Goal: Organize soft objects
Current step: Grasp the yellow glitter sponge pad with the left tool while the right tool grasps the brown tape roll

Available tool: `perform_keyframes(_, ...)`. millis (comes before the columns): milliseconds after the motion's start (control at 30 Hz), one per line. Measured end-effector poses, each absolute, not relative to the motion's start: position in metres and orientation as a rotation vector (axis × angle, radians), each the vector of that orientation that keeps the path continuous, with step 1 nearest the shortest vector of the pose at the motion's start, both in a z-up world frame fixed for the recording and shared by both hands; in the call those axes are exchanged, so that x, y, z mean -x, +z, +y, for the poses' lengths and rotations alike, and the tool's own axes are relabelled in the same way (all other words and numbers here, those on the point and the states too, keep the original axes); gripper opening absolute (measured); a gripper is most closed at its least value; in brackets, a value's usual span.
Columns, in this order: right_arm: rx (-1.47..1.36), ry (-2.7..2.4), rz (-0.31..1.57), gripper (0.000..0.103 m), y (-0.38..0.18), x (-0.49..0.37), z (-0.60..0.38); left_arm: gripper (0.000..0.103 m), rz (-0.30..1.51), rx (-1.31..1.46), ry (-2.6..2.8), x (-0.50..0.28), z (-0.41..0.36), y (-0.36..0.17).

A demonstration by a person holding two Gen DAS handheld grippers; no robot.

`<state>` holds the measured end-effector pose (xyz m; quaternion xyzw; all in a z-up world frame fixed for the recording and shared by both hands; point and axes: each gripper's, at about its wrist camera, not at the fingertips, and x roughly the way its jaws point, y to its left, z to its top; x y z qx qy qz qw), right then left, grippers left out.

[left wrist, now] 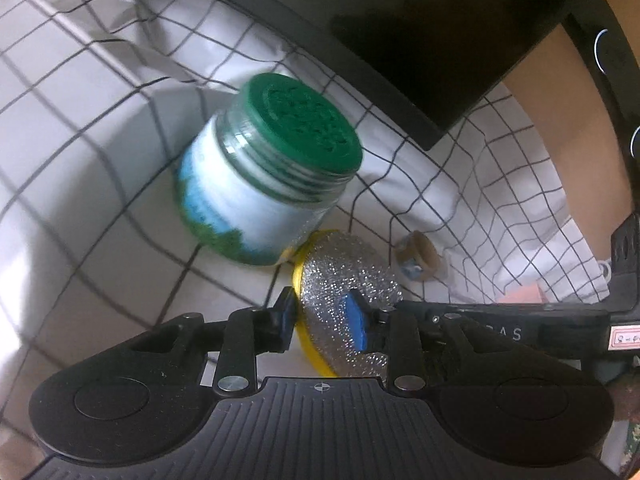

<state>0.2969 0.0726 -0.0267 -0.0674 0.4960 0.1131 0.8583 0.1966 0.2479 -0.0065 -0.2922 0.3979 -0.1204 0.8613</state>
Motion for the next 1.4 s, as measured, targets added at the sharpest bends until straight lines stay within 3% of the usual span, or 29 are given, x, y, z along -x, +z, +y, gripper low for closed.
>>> perform_keyframes(367,0.132,0.251,1.037,0.019,-0.027,-0.292,0.068,0.032,0.881,0.727,-0.324,-0.207,0.237,-0.015)
perform_keyframes(667,0.162,0.242,1.009,0.019,-0.013,-0.280,0.065,0.018,0.861,0.655,-0.386,-0.186,0.214,-0.003)
perform_keyframes(700,0.162,0.228,0.976,0.021,-0.001,-0.279,0.062,0.018,0.856,0.668,-0.383,-0.185,0.214,-0.004)
perform_keyframes(767,0.152,0.183,0.930,0.040,0.020,-0.281,0.055,0.018,0.828,0.665,-0.377,-0.180,0.213,-0.001)
perform_keyframes(800,0.140,0.151,0.919,0.058,0.029,-0.286,0.051,0.018,0.806,0.651,-0.372,-0.177,0.213,0.003)
perform_keyframes(833,0.121,0.121,0.920,0.066,0.035,-0.292,0.047,0.017,0.784,0.634,-0.371,-0.173,0.214,0.007)
perform_keyframes(1167,0.009,-0.032,1.126,0.065,-0.005,-0.364,0.058,0.017,0.629,0.479,-0.282,-0.132,0.241,0.039)
perform_keyframes(1267,0.029,-0.042,1.148,0.042,-0.017,-0.370,0.063,0.017,0.626,0.458,-0.269,-0.123,0.250,0.042)
perform_keyframes(1400,0.036,-0.007,1.126,0.042,-0.010,-0.358,0.065,0.017,0.604,0.426,-0.264,-0.120,0.259,0.054)
